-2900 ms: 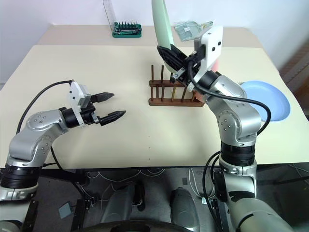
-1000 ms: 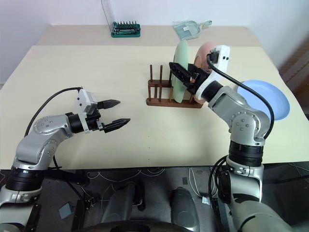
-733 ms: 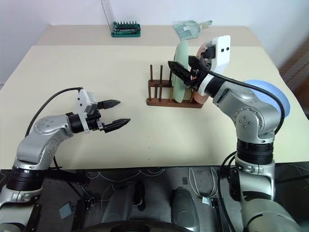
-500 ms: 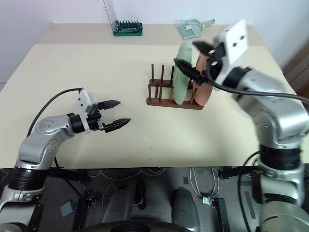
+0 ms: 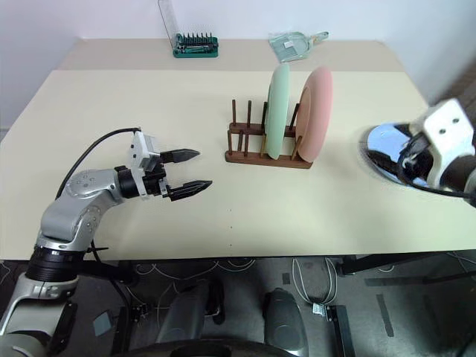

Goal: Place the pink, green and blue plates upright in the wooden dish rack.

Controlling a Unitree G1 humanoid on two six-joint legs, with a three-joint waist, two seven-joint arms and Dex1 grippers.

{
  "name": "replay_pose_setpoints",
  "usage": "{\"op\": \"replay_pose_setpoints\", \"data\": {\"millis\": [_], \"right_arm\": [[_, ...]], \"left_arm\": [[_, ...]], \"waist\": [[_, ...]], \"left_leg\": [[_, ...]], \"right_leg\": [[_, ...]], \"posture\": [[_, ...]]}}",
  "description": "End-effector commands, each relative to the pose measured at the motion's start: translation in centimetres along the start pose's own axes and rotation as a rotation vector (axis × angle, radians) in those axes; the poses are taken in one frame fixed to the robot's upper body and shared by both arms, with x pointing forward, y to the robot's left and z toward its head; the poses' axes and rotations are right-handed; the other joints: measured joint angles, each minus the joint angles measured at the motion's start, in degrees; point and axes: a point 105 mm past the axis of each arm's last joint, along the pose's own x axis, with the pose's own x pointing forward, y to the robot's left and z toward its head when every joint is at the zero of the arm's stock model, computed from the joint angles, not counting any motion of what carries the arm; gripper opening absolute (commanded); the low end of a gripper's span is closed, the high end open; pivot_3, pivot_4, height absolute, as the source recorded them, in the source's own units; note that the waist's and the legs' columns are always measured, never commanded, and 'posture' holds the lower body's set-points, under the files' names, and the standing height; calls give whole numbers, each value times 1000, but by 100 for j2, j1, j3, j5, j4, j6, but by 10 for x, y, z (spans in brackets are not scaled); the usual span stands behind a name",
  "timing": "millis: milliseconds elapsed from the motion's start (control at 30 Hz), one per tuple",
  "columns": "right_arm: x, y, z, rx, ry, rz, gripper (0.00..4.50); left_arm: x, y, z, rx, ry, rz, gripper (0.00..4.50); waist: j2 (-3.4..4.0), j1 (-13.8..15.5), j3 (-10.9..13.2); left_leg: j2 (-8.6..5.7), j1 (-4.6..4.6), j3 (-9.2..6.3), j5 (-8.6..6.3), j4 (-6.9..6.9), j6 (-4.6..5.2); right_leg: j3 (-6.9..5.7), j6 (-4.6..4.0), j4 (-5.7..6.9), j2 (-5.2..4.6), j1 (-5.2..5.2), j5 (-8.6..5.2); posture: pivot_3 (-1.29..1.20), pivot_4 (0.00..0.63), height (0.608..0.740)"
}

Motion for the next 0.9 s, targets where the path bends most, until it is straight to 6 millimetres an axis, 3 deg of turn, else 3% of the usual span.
{"op": "replay_pose_setpoints", "data": {"millis": [33, 233, 367, 467, 633, 667, 800, 900], "right_arm": [[19, -4, -28, -52, 76, -64, 3570], [50, -11, -67, -98, 172, -126, 3570], [64, -14, -83, -128, 210, -144, 3570], [67, -17, -85, -140, 209, -158, 2845], [70, -16, -80, -149, 181, -159, 270], [70, -17, -78, -153, 174, -165, 62], [63, -24, -63, -211, 139, -223, 62], [56, -36, -36, -282, 72, -313, 62]], "left_arm": [[6, -1, 13, 58, -31, -35, 4500], [5, -1, 12, 62, -30, -30, 4500], [2, -1, 12, 62, -28, -10, 4500], [-1, 0, 11, 65, -22, 4, 4500], [-5, 1, 11, 63, -16, 16, 4500], [-5, 1, 11, 64, -16, 18, 4500], [-6, 4, 13, 73, -21, 30, 4500], [-6, 6, 13, 74, -22, 38, 4500]], "waist": [[0, 0, 0], [10, -13, 5], [9, -20, 5], [9, -16, 5], [10, -7, 5], [10, -7, 5], [12, -8, 6], [19, -16, 7]], "left_leg": [[0, 1, 0, 1, 0, -1], [0, 4, 3, 3, 3, -3], [0, 9, 4, 3, 5, -3], [1, 29, 4, 3, 4, -3], [0, 29, 3, 3, 5, -3], [0, 30, 3, 3, 5, -3], [0, 29, 3, 3, 4, -3], [0, 29, 3, 3, 5, -3]], "right_leg": [[0, 0, 1, 1, 1, 0], [3, 1, 2, 1, 2, 0], [4, 1, 1, 1, 10, -1], [4, 3, -3, 2, 33, -2], [4, 3, -4, 0, 36, -2], [4, 3, -3, 0, 36, -2], [4, 3, -3, 0, 36, -3], [5, 3, -2, 0, 34, -2]], "posture": [[0, 150, 736], [0, 150, 736], [0, 150, 736], [0, 150, 736], [0, 150, 736], [0, 150, 736], [0, 150, 736], [0, 150, 736]]}}
